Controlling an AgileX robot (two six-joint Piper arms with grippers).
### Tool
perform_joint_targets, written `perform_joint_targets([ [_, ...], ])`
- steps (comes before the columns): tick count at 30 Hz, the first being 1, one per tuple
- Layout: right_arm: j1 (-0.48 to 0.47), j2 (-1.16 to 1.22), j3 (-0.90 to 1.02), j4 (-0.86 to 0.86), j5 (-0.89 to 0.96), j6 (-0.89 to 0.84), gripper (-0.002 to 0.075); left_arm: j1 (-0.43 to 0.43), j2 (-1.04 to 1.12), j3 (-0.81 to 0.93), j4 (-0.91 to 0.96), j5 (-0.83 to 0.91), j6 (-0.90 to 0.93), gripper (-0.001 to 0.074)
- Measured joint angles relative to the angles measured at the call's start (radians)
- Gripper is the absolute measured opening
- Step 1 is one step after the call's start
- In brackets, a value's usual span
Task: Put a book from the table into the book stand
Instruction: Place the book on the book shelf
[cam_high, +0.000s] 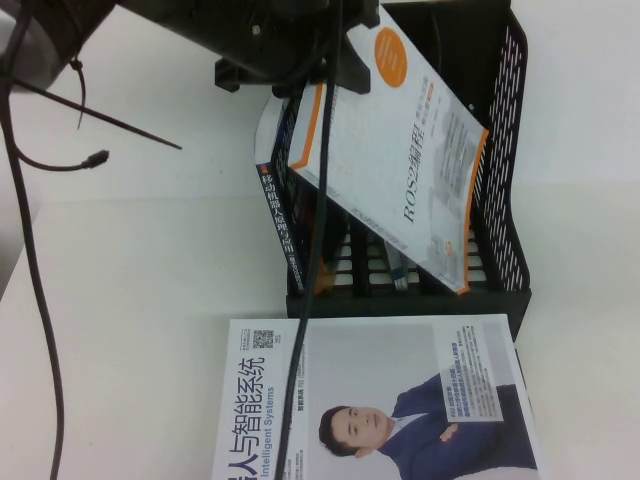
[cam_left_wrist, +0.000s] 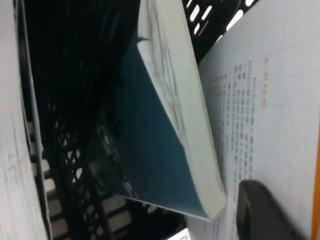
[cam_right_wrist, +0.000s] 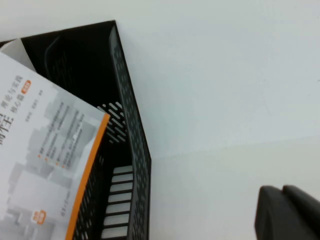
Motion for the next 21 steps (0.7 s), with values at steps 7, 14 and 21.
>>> perform_joint_targets([
  [7, 0.000, 0.000, 0.000, 0.000, 0.027, 0.010, -0.0001, -0.002, -0.005, -0.043, 0.041, -0.031, -0.083, 0.0104],
  [14, 0.000, 0.000, 0.000, 0.000, 0.046, 0.012, -0.0001, -0.103, -0.007, -0.045, 0.222, -0.128, -0.171, 0.0104],
  [21, 0.000, 0.000, 0.002, 0.000, 0.050, 0.014, -0.0001, -0.215, 0.016, -0.054, 0.473, -0.158, -0.357, 0.0104],
])
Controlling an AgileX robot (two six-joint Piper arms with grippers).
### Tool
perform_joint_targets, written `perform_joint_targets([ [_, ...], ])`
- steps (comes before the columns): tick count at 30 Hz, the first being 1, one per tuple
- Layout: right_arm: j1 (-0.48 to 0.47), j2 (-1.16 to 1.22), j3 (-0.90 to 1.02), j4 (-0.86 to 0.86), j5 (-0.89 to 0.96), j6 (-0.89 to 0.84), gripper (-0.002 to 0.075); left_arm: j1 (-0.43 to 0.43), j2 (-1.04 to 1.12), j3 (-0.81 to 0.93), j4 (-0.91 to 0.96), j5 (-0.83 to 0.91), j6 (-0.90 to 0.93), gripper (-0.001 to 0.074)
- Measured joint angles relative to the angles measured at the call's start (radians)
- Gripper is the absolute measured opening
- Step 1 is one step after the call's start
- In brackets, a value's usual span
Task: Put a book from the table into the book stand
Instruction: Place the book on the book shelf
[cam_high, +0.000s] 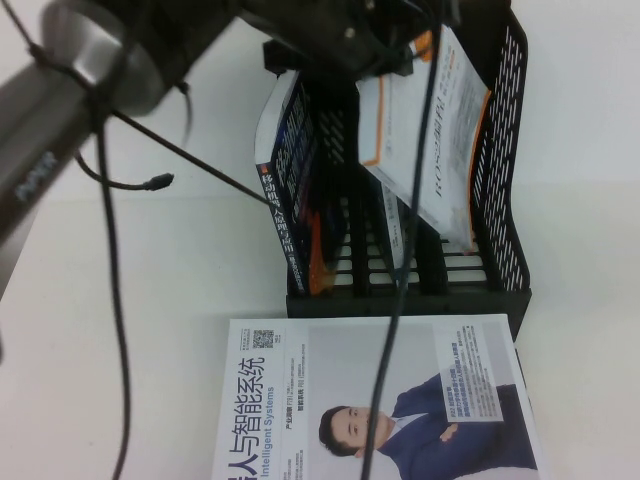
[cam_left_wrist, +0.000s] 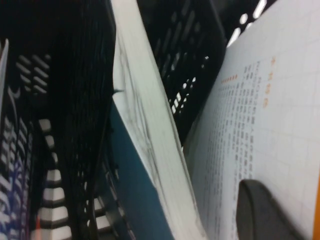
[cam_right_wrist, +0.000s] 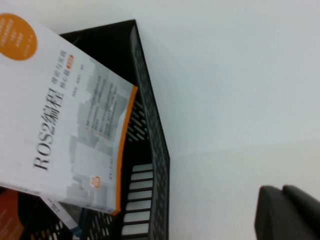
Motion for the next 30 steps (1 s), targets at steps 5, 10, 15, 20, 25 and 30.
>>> perform_joint_targets([
  [5, 0.000, 0.000, 0.000, 0.000, 0.033, 0.000, -0.0001, -0.037, 0.039, 0.000, 0.078, -0.007, -0.079, 0.0104],
  [10, 0.000, 0.000, 0.000, 0.000, 0.046, 0.000, -0.0001, -0.053, 0.079, 0.000, 0.109, -0.017, -0.125, 0.0104],
  [15, 0.000, 0.000, 0.000, 0.000, 0.049, 0.000, -0.0001, -0.054, 0.115, 0.000, 0.109, -0.027, -0.132, 0.0104],
  [20, 0.000, 0.000, 0.000, 0.000, 0.062, 0.000, -0.0001, -0.055, 0.135, 0.000, 0.104, -0.034, -0.130, 0.0104],
  [25, 0.000, 0.000, 0.002, 0.000, 0.079, 0.002, -0.0001, -0.055, 0.141, -0.003, 0.059, -0.071, -0.055, 0.0192],
  [30, 0.000, 0.000, 0.002, 0.000, 0.082, 0.002, -0.0001, -0.055, 0.141, -0.011, 0.031, -0.151, -0.019, 0.0382],
])
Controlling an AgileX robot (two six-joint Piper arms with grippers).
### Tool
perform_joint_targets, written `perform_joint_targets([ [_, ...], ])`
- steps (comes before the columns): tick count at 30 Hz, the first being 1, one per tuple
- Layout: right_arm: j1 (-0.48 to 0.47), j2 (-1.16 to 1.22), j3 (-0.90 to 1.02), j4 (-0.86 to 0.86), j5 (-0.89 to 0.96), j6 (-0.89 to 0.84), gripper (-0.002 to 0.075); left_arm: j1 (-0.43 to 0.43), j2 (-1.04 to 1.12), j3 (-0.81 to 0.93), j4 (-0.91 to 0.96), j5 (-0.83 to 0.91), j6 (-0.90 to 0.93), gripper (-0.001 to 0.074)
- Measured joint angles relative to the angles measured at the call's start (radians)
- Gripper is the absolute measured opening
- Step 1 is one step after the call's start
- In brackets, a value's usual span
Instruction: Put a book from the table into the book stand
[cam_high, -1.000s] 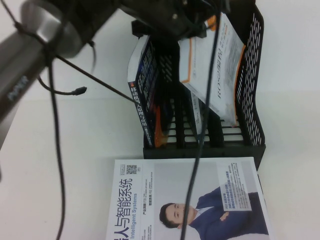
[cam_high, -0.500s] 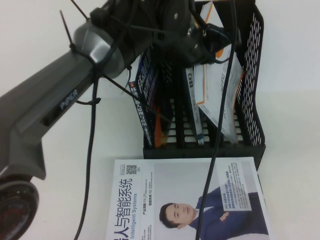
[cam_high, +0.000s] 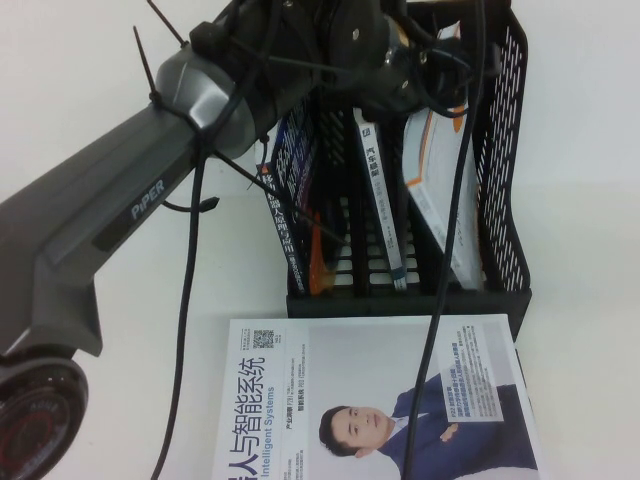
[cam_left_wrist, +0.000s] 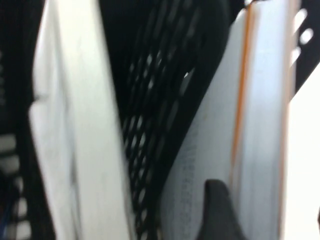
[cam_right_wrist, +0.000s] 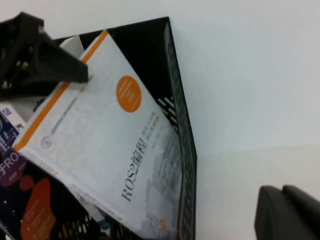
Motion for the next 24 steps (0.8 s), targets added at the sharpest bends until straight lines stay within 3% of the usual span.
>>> perform_joint_targets([
  [4, 0.000, 0.000, 0.000, 0.000, 0.018, -0.009, -0.0001, 0.002, -0.003, -0.001, -0.002, -0.065, 0.049, 0.0416],
  [8, 0.000, 0.000, 0.000, -0.002, 0.057, -0.060, -0.0001, 0.015, -0.008, -0.057, 0.001, -0.065, 0.149, 0.0403],
  [12, 0.000, 0.000, 0.000, -0.004, 0.109, -0.091, -0.0001, 0.023, -0.044, -0.157, 0.055, -0.005, 0.200, 0.0305],
  [18, 0.000, 0.067, -0.007, -0.013, 0.362, -0.133, -0.0001, 0.031, -0.134, -0.302, 0.144, 0.112, 0.228, 0.0068],
  [24, 0.000, 0.319, -0.093, -0.038, 0.628, -0.161, -0.0001, 0.032, -0.235, -0.329, 0.262, 0.269, 0.292, 0.0006],
])
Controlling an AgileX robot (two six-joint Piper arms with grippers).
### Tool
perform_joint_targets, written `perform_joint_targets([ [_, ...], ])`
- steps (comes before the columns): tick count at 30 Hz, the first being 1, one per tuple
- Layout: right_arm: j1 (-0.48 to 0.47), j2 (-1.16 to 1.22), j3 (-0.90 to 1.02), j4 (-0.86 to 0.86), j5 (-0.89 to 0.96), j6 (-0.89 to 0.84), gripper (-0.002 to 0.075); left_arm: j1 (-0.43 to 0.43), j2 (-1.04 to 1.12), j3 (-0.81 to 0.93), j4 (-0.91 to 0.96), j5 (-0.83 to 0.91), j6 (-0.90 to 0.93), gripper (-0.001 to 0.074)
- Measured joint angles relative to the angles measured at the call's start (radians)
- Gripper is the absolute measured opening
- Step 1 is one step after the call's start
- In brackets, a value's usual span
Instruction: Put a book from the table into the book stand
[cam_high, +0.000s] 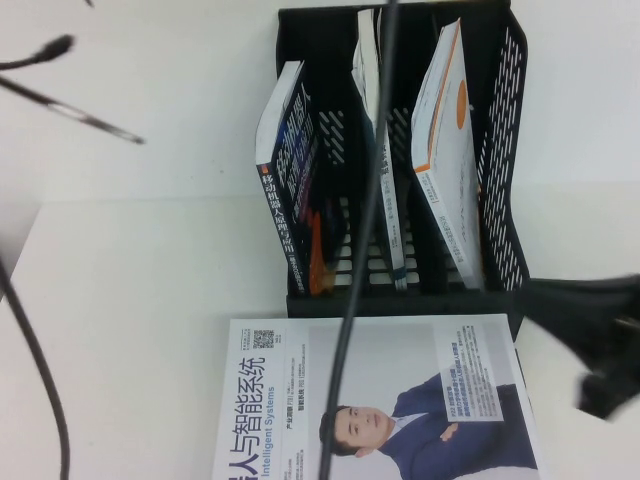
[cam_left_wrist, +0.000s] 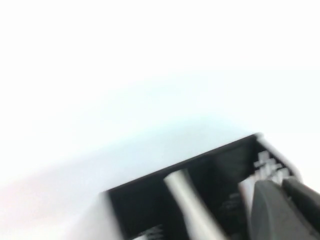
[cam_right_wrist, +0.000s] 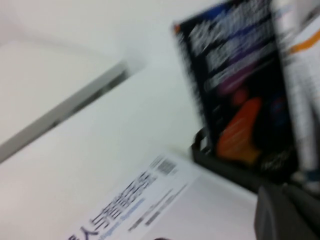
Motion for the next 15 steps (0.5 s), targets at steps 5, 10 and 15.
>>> perform_joint_targets([
  [5, 0.014, 0.272, -0.138, -0.006, 0.090, -0.036, -0.0001, 0.000, -0.027, 0.018, 0.203, 0.105, -0.051, 0.0002],
  [10, 0.073, 0.506, -0.278, -0.006, 0.083, -0.113, -0.0001, 0.001, -0.082, 0.123, 0.252, 0.125, -0.100, 0.0001],
  [15, 0.109, 0.653, -0.382, -0.008, 0.025, -0.183, -0.0001, 0.001, -0.158, 0.311, 0.252, 0.096, -0.108, 0.0001],
])
